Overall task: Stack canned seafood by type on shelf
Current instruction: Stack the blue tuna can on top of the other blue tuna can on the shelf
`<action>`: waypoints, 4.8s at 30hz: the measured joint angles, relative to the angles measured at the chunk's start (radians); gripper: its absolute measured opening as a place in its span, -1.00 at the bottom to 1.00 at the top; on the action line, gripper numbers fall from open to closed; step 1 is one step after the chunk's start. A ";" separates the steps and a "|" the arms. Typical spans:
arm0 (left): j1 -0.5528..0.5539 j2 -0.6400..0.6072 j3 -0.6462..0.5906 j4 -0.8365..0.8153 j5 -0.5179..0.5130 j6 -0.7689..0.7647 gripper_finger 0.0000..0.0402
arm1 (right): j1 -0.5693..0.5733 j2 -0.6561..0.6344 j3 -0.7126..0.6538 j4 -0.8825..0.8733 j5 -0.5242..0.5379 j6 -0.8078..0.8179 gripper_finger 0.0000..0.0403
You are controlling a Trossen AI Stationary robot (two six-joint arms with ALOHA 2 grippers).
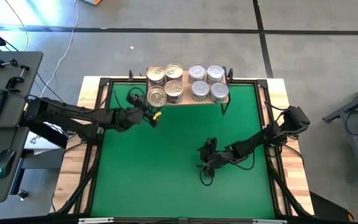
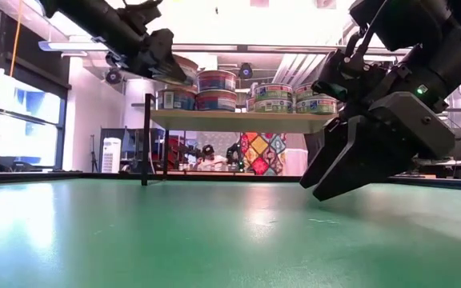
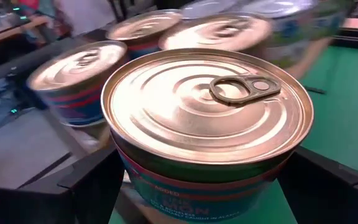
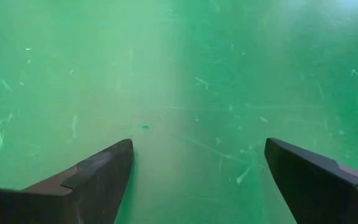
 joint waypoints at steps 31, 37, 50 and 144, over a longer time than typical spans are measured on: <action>0.182 -0.005 -0.001 0.075 0.127 -0.050 0.84 | 0.000 -0.002 0.000 0.008 0.005 0.005 0.78; 0.194 -0.005 -0.001 0.076 0.158 -0.051 0.84 | -0.009 -0.037 0.027 0.038 0.123 0.005 0.78; 0.214 -0.005 -0.001 0.011 0.155 -0.082 0.84 | -0.347 -0.234 0.509 -0.305 -0.191 -0.471 0.45; 0.166 -0.191 0.000 -0.077 0.280 0.082 0.87 | -0.781 0.316 1.292 -0.692 -0.545 -0.568 -1.00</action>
